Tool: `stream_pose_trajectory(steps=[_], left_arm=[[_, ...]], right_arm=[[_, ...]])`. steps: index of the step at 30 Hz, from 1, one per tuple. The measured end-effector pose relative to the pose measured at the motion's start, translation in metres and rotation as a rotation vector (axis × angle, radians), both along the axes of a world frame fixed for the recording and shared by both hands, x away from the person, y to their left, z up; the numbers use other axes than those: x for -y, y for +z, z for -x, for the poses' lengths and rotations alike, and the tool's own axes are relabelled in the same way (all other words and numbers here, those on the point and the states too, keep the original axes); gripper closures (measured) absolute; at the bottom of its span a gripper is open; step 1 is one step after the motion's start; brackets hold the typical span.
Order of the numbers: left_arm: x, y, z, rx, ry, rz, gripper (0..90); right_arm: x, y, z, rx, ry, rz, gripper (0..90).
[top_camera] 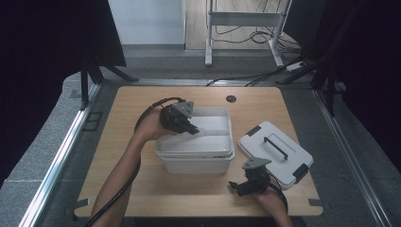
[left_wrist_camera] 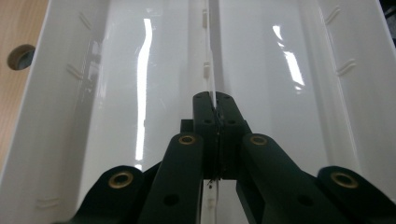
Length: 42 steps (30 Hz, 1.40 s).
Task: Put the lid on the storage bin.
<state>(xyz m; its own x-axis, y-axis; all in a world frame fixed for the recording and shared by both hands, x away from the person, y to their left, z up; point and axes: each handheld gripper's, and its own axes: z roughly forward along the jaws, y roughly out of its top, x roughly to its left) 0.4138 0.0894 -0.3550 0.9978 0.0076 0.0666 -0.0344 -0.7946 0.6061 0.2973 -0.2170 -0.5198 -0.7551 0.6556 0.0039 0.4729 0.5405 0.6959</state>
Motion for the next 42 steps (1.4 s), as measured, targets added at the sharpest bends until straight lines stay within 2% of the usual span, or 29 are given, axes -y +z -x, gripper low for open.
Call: stream_pose_trajectory(steps=[4, 10, 17, 21, 23, 28, 31, 34, 39, 42], left_arm=[[0.009, -0.009, -0.002, 0.0, -0.002, -0.014, 89.0], [0.009, -0.021, -0.009, -0.016, 0.007, -0.017, 89.0], [0.011, -0.03, -0.007, -0.021, 0.014, -0.058, 89.0], [0.01, -0.033, -0.007, -0.036, 0.034, -0.045, 88.8], [0.009, -0.033, -0.007, -0.026, 0.054, -0.036, 86.9], [0.003, -0.028, -0.003, 0.036, 0.152, 0.003, 62.0], [-0.005, -0.02, 0.0, 0.054, 0.206, 0.033, 49.8], [-0.012, -0.015, 0.003, 0.054, 0.255, 0.051, 39.0], [-0.03, -0.01, 0.012, 0.054, 0.345, 0.062, 18.8], [-0.045, -0.008, 0.017, 0.053, 0.393, 0.076, 14.1]], right_arm=[[0.0, 0.0, 0.0, 0.0, 0.0, -0.001, 0.1], [0.0, 0.0, 0.0, 0.0, 0.003, 0.001, 0.2], [0.0, 0.0, 0.0, -0.001, 0.002, 0.001, 0.1], [0.0, 0.0, 0.0, -0.001, 0.003, 0.001, 0.1], [0.0, 0.0, 0.0, -0.001, 0.003, 0.001, 0.1], [0.0, 0.0, 0.0, -0.002, 0.003, -0.001, 0.4], [0.002, 0.001, 0.001, 0.003, 0.018, -0.005, 3.9], [0.004, 0.004, 0.0, -0.002, 0.025, 0.006, 10.6], [0.01, 0.016, -0.003, -0.007, 0.027, -0.02, 11.2], [0.013, 0.027, -0.006, 0.002, 0.022, -0.019, 11.2]])
